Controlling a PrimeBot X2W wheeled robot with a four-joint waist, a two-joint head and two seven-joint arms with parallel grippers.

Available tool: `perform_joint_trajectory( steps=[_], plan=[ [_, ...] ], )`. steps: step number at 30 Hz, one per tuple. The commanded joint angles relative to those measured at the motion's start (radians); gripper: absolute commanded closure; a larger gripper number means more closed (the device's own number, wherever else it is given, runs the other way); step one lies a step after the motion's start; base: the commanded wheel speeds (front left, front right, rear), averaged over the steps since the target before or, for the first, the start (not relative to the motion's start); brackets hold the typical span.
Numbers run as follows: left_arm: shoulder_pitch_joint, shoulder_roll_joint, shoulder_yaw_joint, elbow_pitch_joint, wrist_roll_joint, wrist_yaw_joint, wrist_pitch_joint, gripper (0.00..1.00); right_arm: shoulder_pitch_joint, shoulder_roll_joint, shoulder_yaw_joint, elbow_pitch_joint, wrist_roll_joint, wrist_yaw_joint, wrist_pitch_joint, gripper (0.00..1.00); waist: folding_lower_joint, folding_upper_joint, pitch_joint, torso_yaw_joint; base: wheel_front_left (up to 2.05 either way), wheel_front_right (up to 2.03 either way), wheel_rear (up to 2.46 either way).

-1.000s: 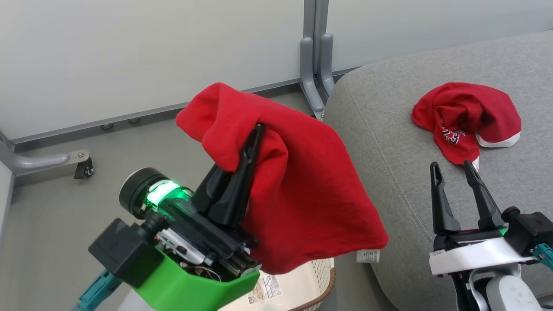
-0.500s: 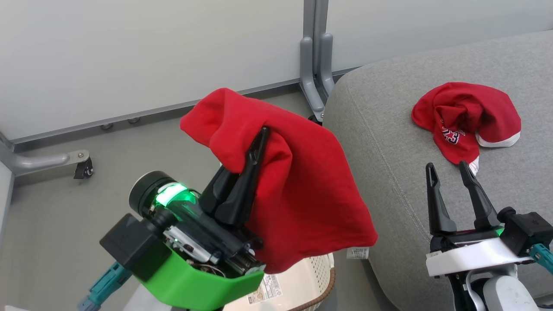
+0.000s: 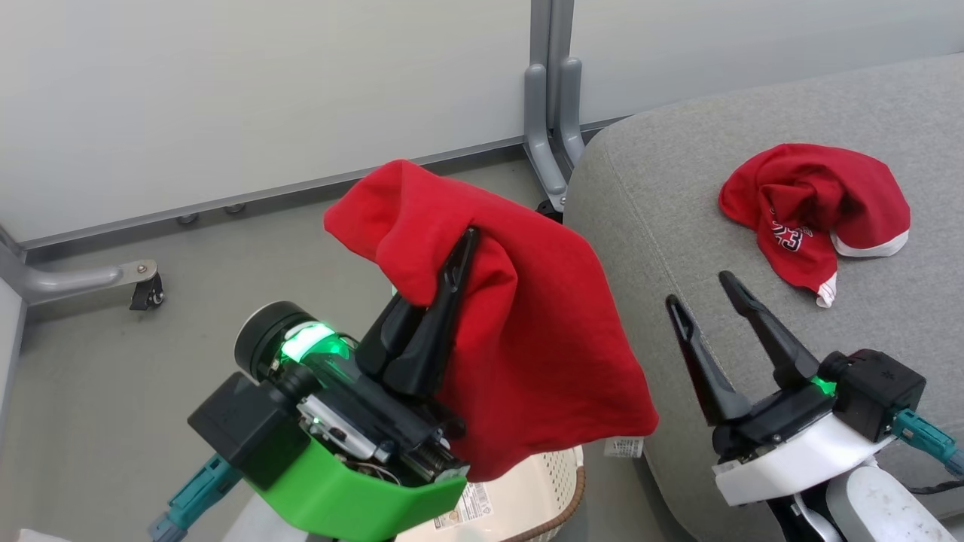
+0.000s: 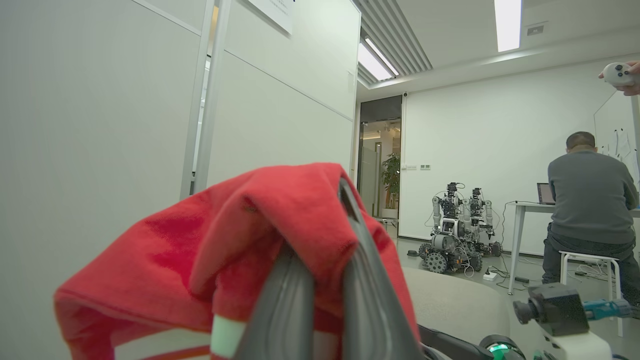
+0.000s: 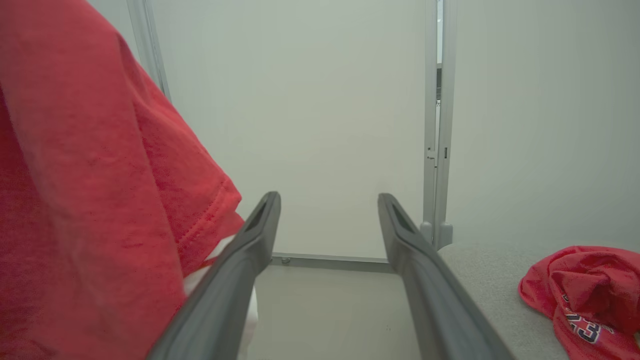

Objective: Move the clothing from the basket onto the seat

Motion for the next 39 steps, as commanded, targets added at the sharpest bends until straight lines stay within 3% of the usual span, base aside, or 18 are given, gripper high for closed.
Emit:
perform_joint_trajectory(
  steps=[1, 9, 21, 29, 39],
  plan=[
    [-0.009, 0.005, -0.002, 0.0, -0.005, -0.003, 0.0, 1.0, -0.019, -0.037, 0.047, -0.024, 0.032, 0.0, 0.0, 0.0, 0.0, 0.0, 0.0, 0.002, 0.0, 0.0, 0.0],
    [-0.01, 0.006, -0.02, 0.006, -0.009, -0.003, 0.0, 1.0, -0.097, -0.226, 0.272, -0.127, 0.143, 0.0, 0.0, 0.0, 0.0, 0.0, 0.001, 0.016, 0.0, 0.0, 0.0],
    [-0.034, 0.024, -0.061, 0.002, -0.015, -0.003, 0.0, 1.0, -0.244, -0.373, 0.538, -0.105, 0.189, 0.0, 0.0, 0.0, 0.0, 0.0, 0.015, 0.025, 0.0, 0.0, 0.0],
    [-0.056, 0.03, -0.105, 0.004, -0.016, -0.003, 0.0, 1.0, -0.372, -0.405, 0.672, -0.053, 0.214, 0.0, 0.0, 0.0, 0.0, 0.0, 0.026, 0.039, 0.0, 0.0, 0.0],
    [-0.067, 0.025, -0.15, 0.027, -0.026, -0.003, 0.0, 1.0, -0.488, -0.338, 0.785, -0.033, 0.221, 0.0, 0.0, 0.0, 0.0, 0.0, 0.026, 0.056, 0.0, 0.0, 0.0]
  ],
)
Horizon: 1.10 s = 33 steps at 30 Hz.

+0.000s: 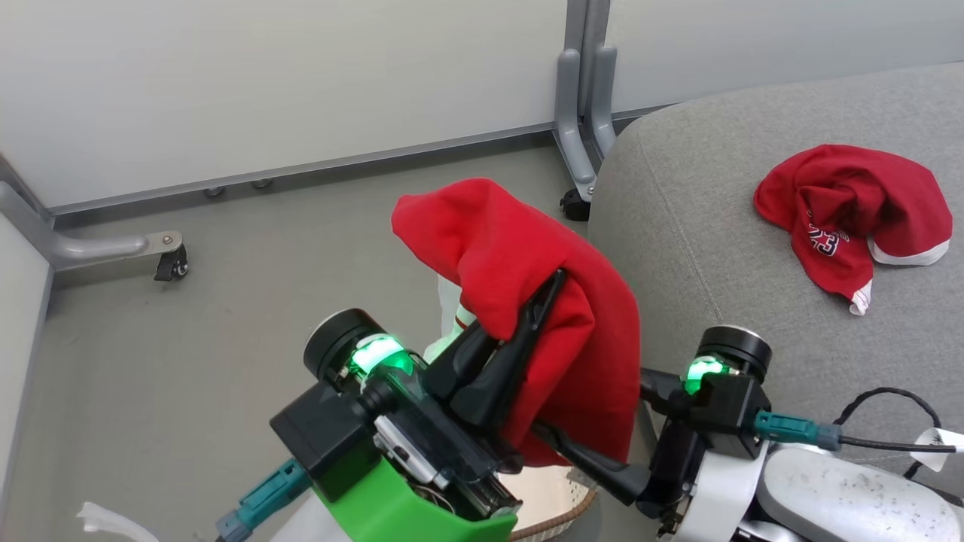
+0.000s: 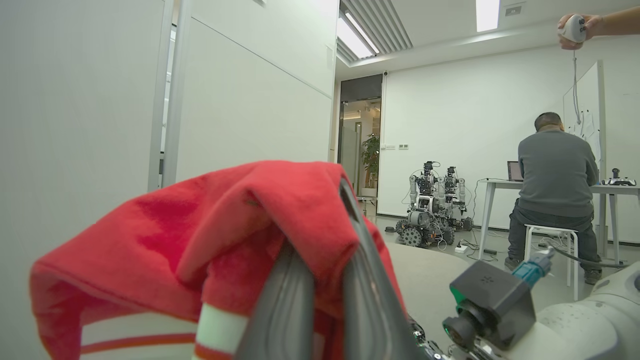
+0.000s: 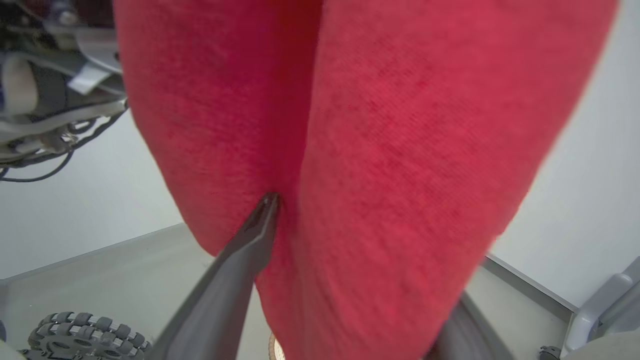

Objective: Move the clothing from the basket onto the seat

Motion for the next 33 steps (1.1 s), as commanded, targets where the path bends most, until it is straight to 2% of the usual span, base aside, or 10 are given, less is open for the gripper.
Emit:
perform_joint_trajectory(
  steps=[1, 8, 9, 10, 33],
  plan=[
    [-0.016, 0.0, -0.004, 0.005, -0.011, -0.003, 0.0, 1.0, -0.019, 0.015, 0.014, 0.006, 0.01, 0.0, 0.0, 0.0, 0.0, 0.0, -0.001, 0.002, 0.0, 0.0, 0.0],
    [-0.021, -0.003, -0.032, 0.015, -0.016, -0.003, 0.0, 1.0, -0.044, 0.075, 0.032, 0.03, 0.0, 0.0, 0.0, 0.0, 0.0, 0.0, -0.006, 0.014, 0.0, 0.0, 0.0],
    [-0.022, 0.0, -0.036, 0.017, -0.014, -0.003, 0.0, 1.0, -0.04, 0.08, 0.032, 0.037, 0.007, 0.0, 0.0, 0.41, 0.0, 0.0, -0.007, 0.016, 0.0, 0.0, 0.0],
    [-0.022, 0.001, -0.039, 0.019, -0.012, -0.003, 0.0, 1.0, -0.04, 0.084, 0.027, 0.039, 0.007, 0.0, 0.0, 1.0, 0.0, 0.0, -0.008, 0.018, 0.0, 0.0, 0.0],
    [0.009, 0.002, -0.019, 0.043, -0.012, -0.003, 0.0, 1.0, 0.051, 0.111, -0.103, 0.048, -0.033, 0.0, 0.0, 1.0, 0.0, 0.0, -0.017, 0.015, 0.0, 0.0, 0.0]
  ],
)
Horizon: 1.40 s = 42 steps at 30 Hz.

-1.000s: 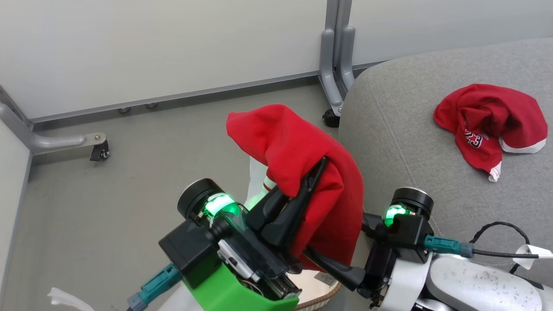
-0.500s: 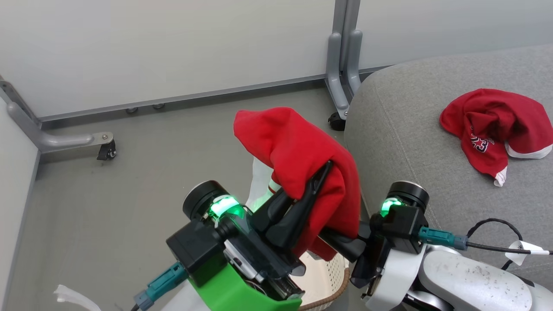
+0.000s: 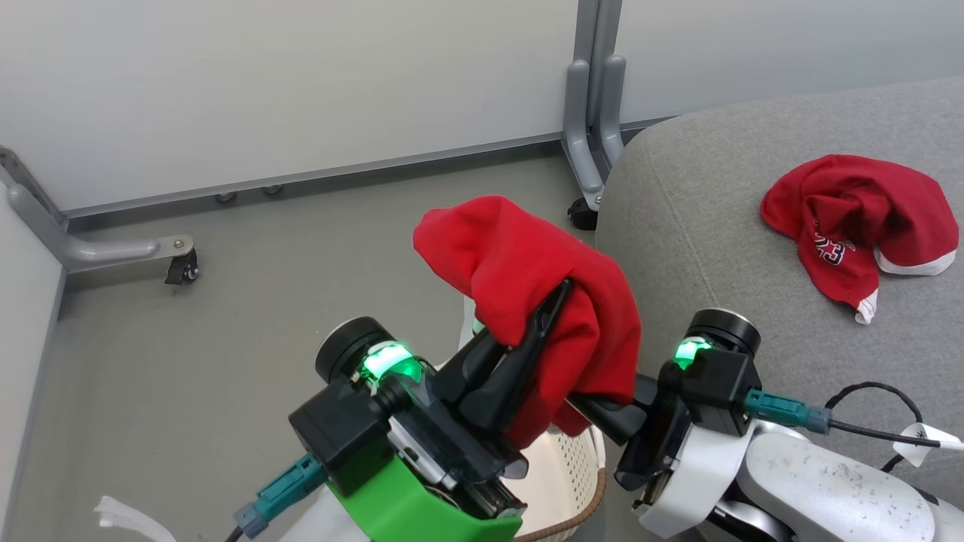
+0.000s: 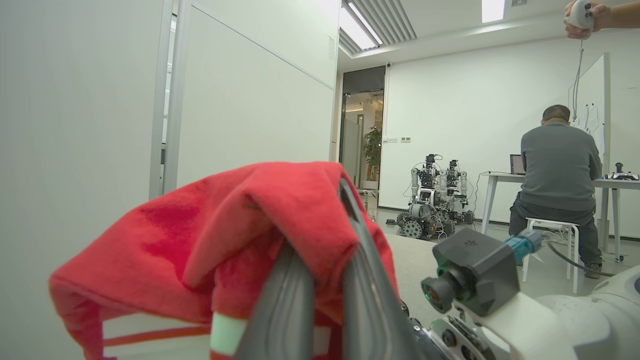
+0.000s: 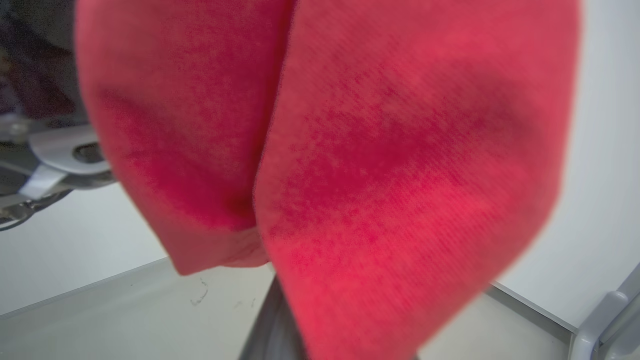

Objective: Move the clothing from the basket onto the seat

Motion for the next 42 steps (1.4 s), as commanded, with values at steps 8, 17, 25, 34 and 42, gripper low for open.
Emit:
perform_joint_trajectory(
  steps=[8, 17, 25, 34, 42],
  plan=[
    [0.01, 0.006, 0.004, 0.008, 0.005, -0.003, 0.0, 1.0, 0.045, 0.012, -0.04, -0.015, -0.012, 0.0, 0.0, 1.0, 0.0, -0.0001, -0.001, 0.0, 0.0, 0.0, 0.0],
    [0.024, 0.007, 0.034, 0.057, 0.032, -0.003, 0.0, 0.0, 0.11, 0.056, -0.174, -0.042, -0.011, 0.0, 0.0, 1.0, 0.0, -0.0001, -0.005, 0.003, 0.0, 0.0, 0.0],
    [0.072, 0.026, 0.103, 0.096, 0.05, -0.003, 0.0, 0.0, 0.199, 0.098, -0.339, -0.061, -0.055, 0.0, 0.0, 1.0, 0.0, -0.0001, -0.012, 0.011, 0.0, 0.0, 0.0],
    [0.168, 0.044, 0.22, 0.171, 0.09, -0.003, 0.0, 0.0, 0.292, 0.141, -0.499, -0.067, -0.146, 0.0, 0.0, 1.0, 0.0, -0.0001, -0.026, 0.03, 0.0, 0.0, 0.0],
    [0.273, 0.001, 0.377, 0.23, 0.136, -0.003, 0.0, 0.0, 0.371, 0.177, -0.622, -0.072, -0.2, 0.0, 0.0, 1.0, 0.0, -0.0001, -0.04, 0.056, 0.0, 0.0, 0.0]
  ],
)
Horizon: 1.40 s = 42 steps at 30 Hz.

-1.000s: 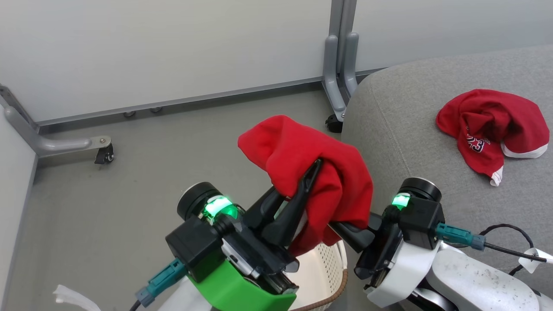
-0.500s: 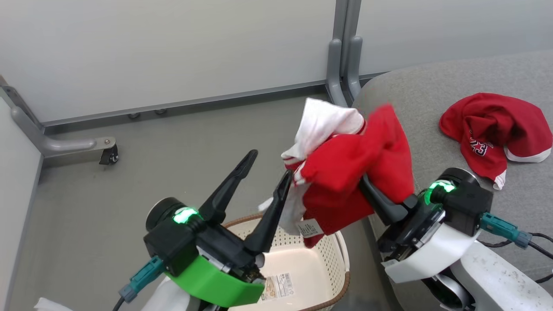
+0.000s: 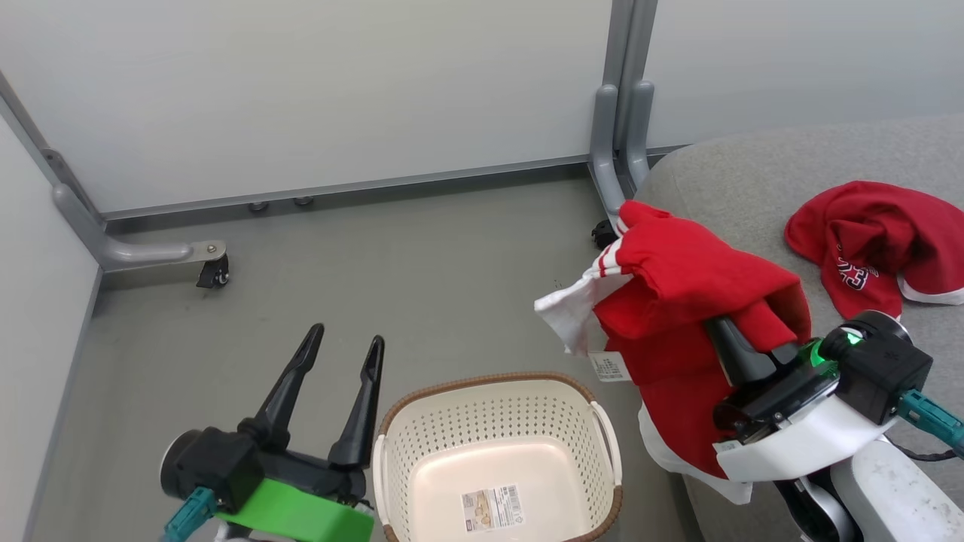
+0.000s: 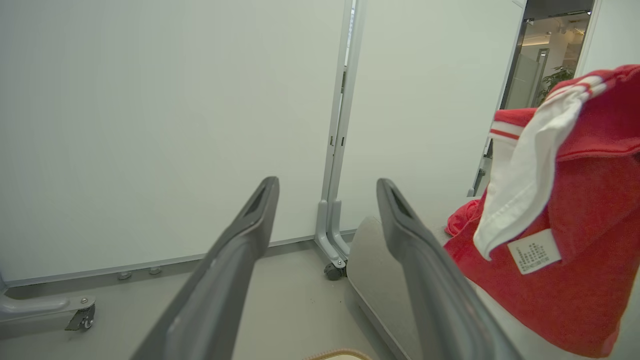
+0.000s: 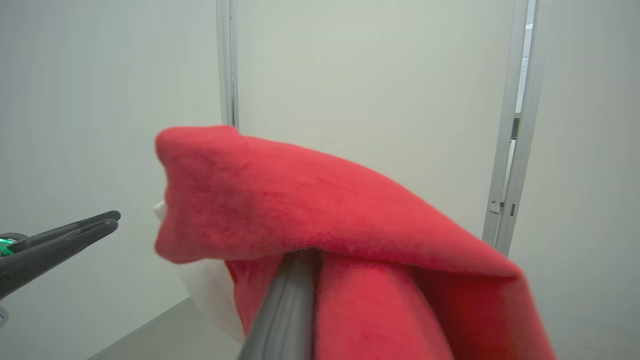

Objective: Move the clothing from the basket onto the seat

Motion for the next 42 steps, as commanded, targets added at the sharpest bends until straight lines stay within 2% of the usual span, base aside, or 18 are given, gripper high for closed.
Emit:
perform_joint_trajectory(
  steps=[1, 7, 16, 28, 42],
  plan=[
    [0.026, -0.007, 0.025, 0.013, 0.012, -0.003, 0.001, 0.0, 0.02, 0.008, -0.02, -0.004, -0.012, 0.0, 0.0, 1.0, 0.0, 0.0, -0.005, 0.009, 0.0, 0.0, 0.0],
    [0.075, -0.037, 0.096, 0.076, 0.058, -0.003, 0.001, 0.0, 0.069, 0.033, -0.085, -0.003, -0.039, 0.0, 0.0, 1.0, 0.0, 0.0, -0.012, 0.028, 0.0, 0.0, 0.0],
    [0.128, -0.069, 0.153, 0.147, 0.081, -0.003, 0.001, 0.0, 0.112, 0.069, -0.141, 0.006, -0.071, 0.0, 0.0, 1.0, 0.0, 0.0, -0.016, 0.039, 0.0, 0.0, 0.0],
    [0.144, -0.089, 0.164, 0.186, 0.081, -0.003, 0.001, 0.0, 0.13, 0.096, -0.179, 0.011, -0.081, 0.0, 0.0, 1.0, 0.0, 0.0, -0.008, 0.038, 0.0, 0.0, 0.0],
    [0.138, -0.095, 0.159, 0.188, 0.07, -0.003, 0.001, 0.0, 0.116, 0.086, -0.174, 0.013, -0.076, 0.0, 0.0, 1.0, 0.0, 0.0, -0.004, 0.016, 0.0, 0.0, 0.0]
  ],
)
